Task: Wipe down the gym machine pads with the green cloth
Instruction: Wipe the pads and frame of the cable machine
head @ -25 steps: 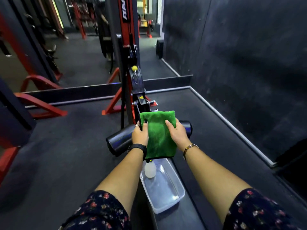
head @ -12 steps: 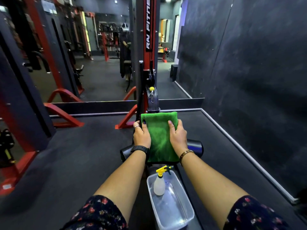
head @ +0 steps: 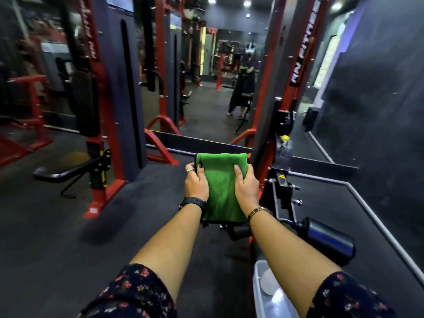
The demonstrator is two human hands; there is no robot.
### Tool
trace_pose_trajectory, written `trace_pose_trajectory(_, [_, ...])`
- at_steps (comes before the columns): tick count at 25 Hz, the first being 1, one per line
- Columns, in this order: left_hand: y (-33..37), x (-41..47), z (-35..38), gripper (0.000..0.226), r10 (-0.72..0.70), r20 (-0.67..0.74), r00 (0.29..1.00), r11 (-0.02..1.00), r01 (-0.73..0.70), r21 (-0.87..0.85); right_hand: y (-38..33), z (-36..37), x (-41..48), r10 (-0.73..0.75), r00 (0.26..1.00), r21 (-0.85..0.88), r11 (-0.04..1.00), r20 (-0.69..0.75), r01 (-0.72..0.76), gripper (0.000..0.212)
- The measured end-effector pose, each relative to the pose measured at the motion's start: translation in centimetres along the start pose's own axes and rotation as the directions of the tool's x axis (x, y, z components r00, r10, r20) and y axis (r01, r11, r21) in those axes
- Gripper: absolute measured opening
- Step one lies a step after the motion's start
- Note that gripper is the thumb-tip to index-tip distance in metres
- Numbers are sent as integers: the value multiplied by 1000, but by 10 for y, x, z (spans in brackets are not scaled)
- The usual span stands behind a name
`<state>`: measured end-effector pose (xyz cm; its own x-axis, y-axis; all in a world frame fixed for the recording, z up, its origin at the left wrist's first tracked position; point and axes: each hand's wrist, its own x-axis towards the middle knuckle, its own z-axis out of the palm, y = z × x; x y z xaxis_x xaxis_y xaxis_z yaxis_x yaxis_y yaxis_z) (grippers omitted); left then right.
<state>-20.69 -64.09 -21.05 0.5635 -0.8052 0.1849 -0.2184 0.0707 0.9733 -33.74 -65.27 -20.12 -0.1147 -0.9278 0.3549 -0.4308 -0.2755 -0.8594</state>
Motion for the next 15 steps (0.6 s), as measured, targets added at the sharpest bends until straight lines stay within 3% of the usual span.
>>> trace_pose_trajectory(6, [-18, 90, -133, 23, 13, -144, 989, 998, -4, 60, -77, 145, 2, -77, 991, 69, 995, 108, 70, 26])
trace_pose_trajectory(15, [-66, 188, -316, 30, 48, -332, 942, 986, 8, 165, -166, 342, -32, -102, 953, 184, 982, 284, 50, 32])
